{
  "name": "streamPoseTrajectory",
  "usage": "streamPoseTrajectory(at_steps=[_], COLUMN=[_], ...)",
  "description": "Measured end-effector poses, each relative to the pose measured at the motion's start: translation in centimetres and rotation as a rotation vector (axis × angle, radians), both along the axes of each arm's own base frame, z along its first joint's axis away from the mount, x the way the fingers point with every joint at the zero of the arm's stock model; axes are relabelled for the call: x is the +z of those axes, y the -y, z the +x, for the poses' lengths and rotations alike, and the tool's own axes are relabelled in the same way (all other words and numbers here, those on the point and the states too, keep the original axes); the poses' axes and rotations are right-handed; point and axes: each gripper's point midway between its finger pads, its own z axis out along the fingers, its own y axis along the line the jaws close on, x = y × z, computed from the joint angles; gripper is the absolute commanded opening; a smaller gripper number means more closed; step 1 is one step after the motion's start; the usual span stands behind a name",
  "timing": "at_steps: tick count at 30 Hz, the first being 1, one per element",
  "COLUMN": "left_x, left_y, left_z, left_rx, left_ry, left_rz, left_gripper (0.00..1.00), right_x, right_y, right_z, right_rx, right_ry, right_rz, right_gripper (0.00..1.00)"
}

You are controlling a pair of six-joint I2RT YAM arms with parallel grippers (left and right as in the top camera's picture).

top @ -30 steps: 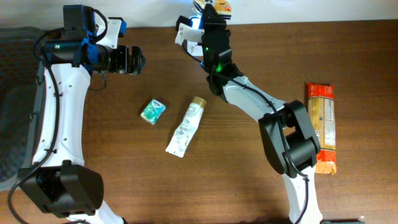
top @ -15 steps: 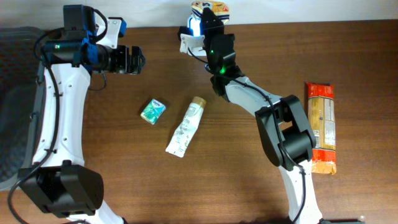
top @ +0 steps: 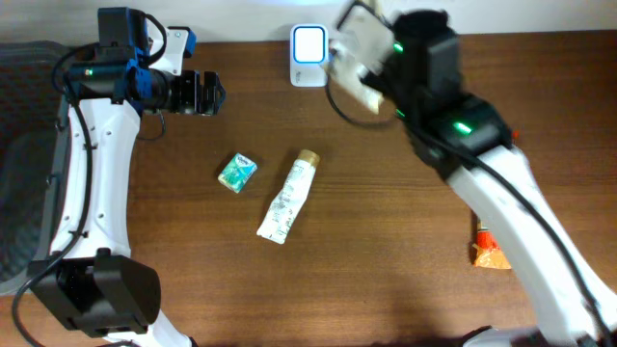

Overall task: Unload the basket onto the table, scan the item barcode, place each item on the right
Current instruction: 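Place the snack bag on the pasta pack at right, then grasp the white tube-shaped pack with the right gripper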

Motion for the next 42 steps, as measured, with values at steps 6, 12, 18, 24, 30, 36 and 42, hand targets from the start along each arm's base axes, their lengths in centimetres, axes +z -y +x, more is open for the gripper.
streamPoseTrajectory(at_steps=[6, 12, 18, 24, 30, 36, 42], left_x=[0.0, 0.0, 0.0, 0.0, 0.0, 0.0, 0.0], left_y=[0.0, 0.0, 0.0, 0.0, 0.0, 0.0, 0.0], left_z=[0.0, 0.0, 0.0, -0.1, 0.0, 0.0, 0.0], left_rx=[0.000, 0.000, 0.000, 0.000, 0.000, 0.001, 0.001], left_ry=[-0.002, -0.001, -0.002, -0.003, 0.000, -0.002, -0.002], left_rz=[0.000, 0.000, 0.000, 0.000, 0.000, 0.000, 0.000], left_gripper=[0.99, 0.99, 0.99, 0.99, 0.99, 0.99, 0.99], right_x=[-9.8, -22.7, -15.8, -16.5, -31.0, -35.0, -36.0], right_y=[11.8, 19.8, 21.2, 0.5, -13.0, -17.0, -16.3], right_z=[-12.0, -9.5, -8.5, -4.6, -5.6, -9.0, -9.9], right_rx=[-0.596, -0.926, -0.916, -0.167, -0.439, -0.577, -0.550], right_ry=[-0.576, -0.703, -0.645, -0.920, -1.173, -1.169, -1.151], right_rz=[0.365, 0.496, 0.704, 0.958, 0.915, 0.831, 0.714], right_gripper=[0.04, 0.76, 0.99, 0.76, 0.99, 0.68, 0.10])
